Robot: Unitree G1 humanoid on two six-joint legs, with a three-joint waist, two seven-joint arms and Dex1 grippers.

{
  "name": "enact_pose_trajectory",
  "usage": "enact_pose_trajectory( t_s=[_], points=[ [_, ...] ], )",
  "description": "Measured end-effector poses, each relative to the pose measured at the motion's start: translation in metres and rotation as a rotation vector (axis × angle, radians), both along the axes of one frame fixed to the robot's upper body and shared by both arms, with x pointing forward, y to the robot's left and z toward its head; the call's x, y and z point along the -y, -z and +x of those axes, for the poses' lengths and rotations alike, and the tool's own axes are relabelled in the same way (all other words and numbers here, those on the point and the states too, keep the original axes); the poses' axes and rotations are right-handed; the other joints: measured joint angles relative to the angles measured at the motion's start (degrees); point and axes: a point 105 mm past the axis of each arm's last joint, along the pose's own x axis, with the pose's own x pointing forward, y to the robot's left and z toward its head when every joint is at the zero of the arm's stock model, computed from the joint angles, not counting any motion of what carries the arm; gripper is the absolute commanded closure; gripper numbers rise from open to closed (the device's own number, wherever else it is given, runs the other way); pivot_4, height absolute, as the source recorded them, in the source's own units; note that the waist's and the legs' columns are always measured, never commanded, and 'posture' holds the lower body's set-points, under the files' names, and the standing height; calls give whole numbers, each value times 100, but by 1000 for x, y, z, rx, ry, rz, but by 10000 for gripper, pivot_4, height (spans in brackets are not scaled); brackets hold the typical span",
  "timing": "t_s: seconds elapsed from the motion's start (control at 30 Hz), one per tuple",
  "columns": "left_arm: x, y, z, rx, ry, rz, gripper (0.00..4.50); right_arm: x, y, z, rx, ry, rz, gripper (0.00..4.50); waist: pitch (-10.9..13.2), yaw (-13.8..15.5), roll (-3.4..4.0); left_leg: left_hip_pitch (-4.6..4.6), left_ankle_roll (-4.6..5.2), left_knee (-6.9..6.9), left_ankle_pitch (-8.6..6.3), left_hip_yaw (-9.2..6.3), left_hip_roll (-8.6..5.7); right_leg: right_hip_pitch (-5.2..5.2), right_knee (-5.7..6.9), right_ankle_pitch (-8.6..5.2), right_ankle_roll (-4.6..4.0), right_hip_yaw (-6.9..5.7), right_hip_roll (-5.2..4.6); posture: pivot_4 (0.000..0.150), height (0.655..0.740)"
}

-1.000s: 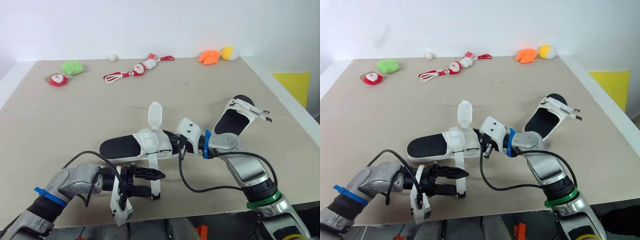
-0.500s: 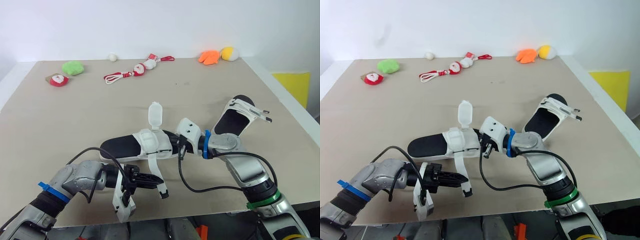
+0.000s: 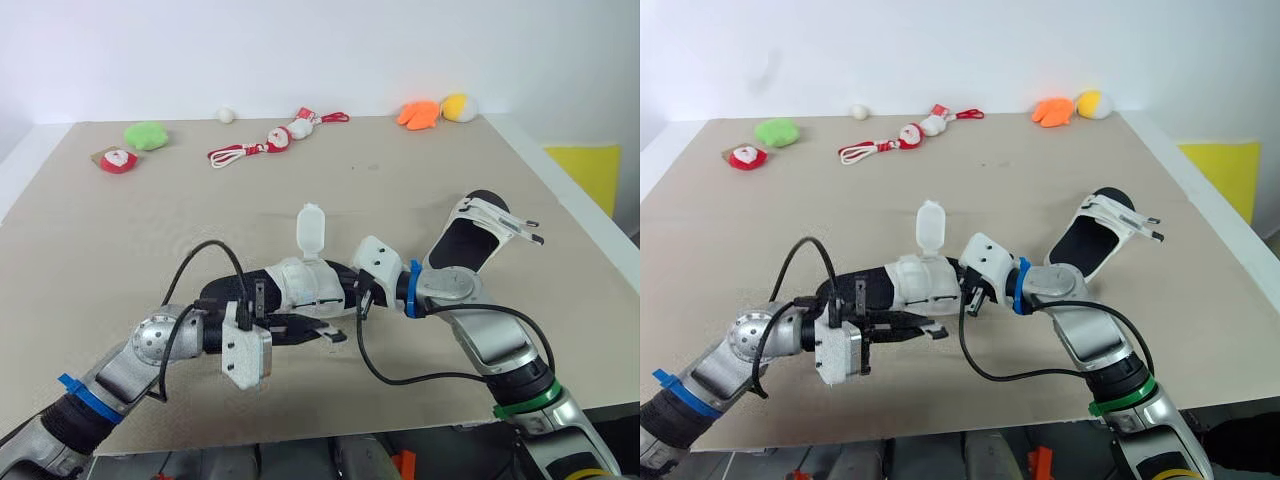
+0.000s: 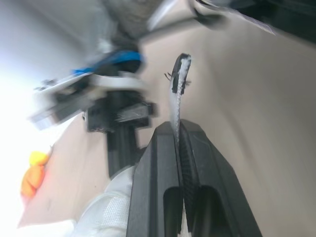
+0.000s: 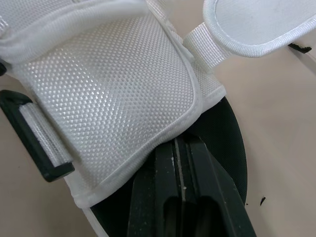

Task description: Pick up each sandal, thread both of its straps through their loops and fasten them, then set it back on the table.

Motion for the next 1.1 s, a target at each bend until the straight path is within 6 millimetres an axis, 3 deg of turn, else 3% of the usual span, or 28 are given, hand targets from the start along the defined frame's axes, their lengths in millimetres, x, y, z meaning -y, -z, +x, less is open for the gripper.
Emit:
enact_pose_trajectory(
  t_s=[0.13, 0.3, 0.37, 0.57, 0.73, 1.1],
  points=[
    [4, -22, -4, -335, 3, -102, 43927, 0, 0, 0, 1, -2, 0, 45000, 0, -5, 0, -1, 0, 1, 0, -2, 1, 0, 0, -1, -1, 0, 2, 1500, 7400],
    [-8, -33, -2, -720, -3, -143, 43927, -1, 0, 0, 2, -3, 1, 45000, 1, -7, 0, -1, 0, 1, 0, -5, 3, -1, 0, -3, -3, -1, 6, 1500, 7400],
    [-12, -47, 1, -865, 20, -202, 43927, -1, 0, 0, 6, -7, 2, 45000, 1, -10, -1, -2, 0, 1, 0, -5, 3, -3, 0, -3, -4, -2, 7, 1500, 7400],
    [-18, -62, 21, -1087, 10, -356, 43927, -4, -1, -1, 9, -21, 7, 45000, 2, -9, -1, -8, 0, -1, -1, -11, 3, -6, 0, -8, -10, -2, 12, 1500, 7400],
    [-12, -72, 41, -1129, -45, -433, 43927, -4, -2, -1, 17, -19, 10, 45000, 2, 0, -2, -11, 0, 4, 0, -18, -1, -4, 0, -5, -7, 0, 15, 1500, 7400],
    [-8, -54, 56, -1180, -157, -423, 43927, -3, 0, -1, 9, -14, 7, 45000, 1, 13, -2, -11, 0, 7, 0, -23, -4, 1, 0, -5, -7, 0, 16, 1500, 7400]
  ],
)
